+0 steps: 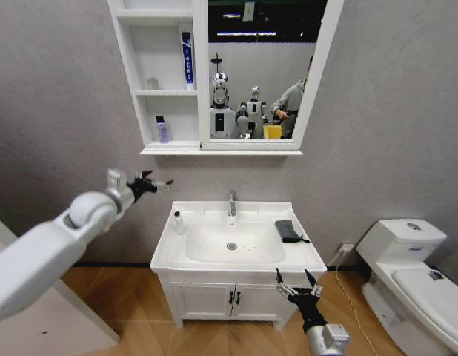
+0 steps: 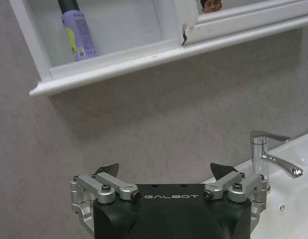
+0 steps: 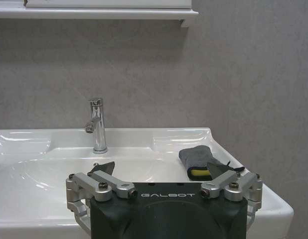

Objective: Move facial cleanser and shampoo from washbasin to cabinet, then wipe washbasin with towel.

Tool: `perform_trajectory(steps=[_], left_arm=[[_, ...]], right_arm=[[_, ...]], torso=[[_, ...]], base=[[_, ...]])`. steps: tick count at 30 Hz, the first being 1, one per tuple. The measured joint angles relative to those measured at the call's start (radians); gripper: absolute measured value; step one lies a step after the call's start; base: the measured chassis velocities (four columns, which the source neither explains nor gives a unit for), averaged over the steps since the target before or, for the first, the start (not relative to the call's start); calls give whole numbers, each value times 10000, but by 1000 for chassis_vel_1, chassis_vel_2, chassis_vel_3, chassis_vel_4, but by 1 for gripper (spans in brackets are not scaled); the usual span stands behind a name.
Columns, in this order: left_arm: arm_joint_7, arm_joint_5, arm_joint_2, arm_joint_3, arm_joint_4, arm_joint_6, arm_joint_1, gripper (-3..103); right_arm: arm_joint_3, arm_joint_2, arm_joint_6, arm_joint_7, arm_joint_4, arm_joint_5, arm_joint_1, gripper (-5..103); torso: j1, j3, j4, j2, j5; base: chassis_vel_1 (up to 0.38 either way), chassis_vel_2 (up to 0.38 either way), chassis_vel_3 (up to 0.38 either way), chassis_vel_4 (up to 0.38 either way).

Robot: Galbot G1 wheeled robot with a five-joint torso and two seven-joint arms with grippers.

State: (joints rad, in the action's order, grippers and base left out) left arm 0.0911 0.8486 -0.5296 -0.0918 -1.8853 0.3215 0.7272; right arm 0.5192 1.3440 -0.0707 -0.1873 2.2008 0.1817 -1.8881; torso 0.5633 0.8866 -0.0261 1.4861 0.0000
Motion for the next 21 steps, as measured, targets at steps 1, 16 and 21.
perform_trajectory(steps=[1, 16, 21], left_arm=[[0, 0, 0, 0, 0, 0, 0, 100], [1216, -1620, -2631, 63, 1935, -2009, 2809, 100], [1310, -1793, -3732, 396, 2892, -2059, 2290, 100]], right_arm=[[0, 0, 0, 0, 0, 0, 0, 100], [168, 96, -153, -26, -18, -129, -206, 100], [179, 79, -154, -36, -45, -132, -215, 100]], torso=[[0, 0, 0, 0, 0], [1, 1, -2, -2, 3], [2, 1, -6, -2, 2]], base=[[0, 0, 0, 0], [0, 0, 0, 0], [0, 0, 0, 0]])
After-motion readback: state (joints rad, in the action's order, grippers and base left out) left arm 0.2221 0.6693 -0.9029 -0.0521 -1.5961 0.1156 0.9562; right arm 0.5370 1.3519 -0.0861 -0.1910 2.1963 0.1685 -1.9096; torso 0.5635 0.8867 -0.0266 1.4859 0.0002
